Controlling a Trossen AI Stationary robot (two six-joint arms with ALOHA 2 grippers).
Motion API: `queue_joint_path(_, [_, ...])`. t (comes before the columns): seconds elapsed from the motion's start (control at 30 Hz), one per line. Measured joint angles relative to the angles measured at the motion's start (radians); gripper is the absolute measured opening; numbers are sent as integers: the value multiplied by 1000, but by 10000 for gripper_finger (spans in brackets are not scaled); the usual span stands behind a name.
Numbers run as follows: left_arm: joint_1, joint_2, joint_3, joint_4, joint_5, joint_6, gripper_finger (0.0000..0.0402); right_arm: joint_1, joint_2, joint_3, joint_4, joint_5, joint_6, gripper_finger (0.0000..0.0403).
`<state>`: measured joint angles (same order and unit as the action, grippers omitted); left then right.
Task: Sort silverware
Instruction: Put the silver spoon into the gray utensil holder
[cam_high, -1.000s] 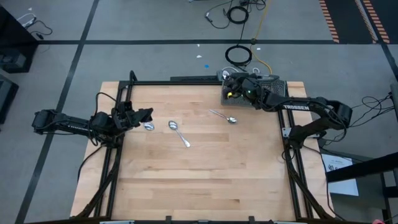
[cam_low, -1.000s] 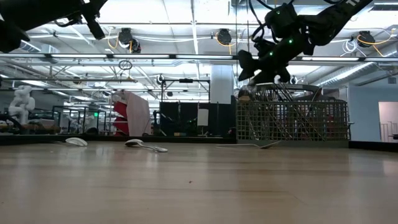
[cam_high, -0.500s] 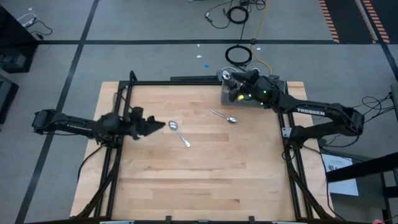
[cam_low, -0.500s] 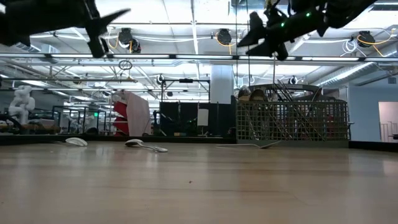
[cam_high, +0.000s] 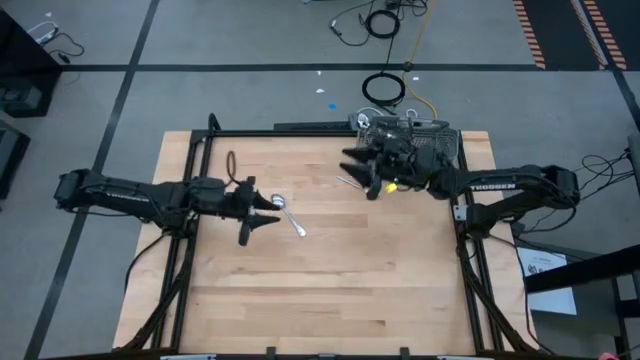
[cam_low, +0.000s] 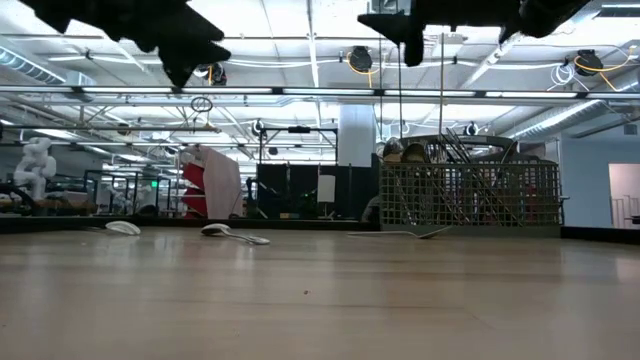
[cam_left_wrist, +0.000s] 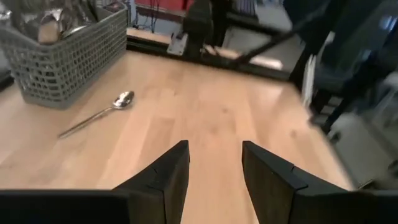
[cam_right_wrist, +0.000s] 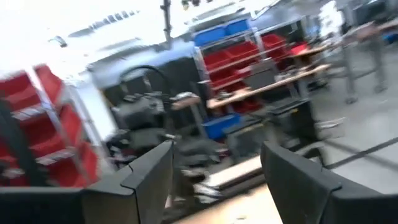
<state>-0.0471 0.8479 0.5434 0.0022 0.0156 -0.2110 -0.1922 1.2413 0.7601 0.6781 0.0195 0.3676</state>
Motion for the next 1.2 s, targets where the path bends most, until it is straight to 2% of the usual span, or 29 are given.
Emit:
queue_joint_path(0.17, [1, 120, 16, -1, 44, 111, 155, 74, 62, 0, 49, 1, 141, 231])
queue_joint_path(0.27, [1, 197, 16, -4, 113, 162, 155, 121, 80, 0, 33, 7, 144, 231])
queue_joint_path(0.37, [1, 275, 16, -3, 141, 213, 155, 161, 96, 0, 15, 13, 142, 231])
queue_joint_path(0.53, [20, 392, 16, 68, 173, 303, 155, 206, 126, 0, -25, 94, 157, 231])
queue_joint_path(0.73, [86, 501, 16, 38, 92, 448, 155, 214, 143, 0, -27, 113, 198, 231])
queue_joint_path(0.97, [110, 557, 16, -23, 82, 595, 155, 214, 142, 0, -24, 106, 201, 231])
queue_joint_path(1.2, [150, 655, 114, -235, -3, 812, 155, 214, 142, 0, -31, 104, 200, 231])
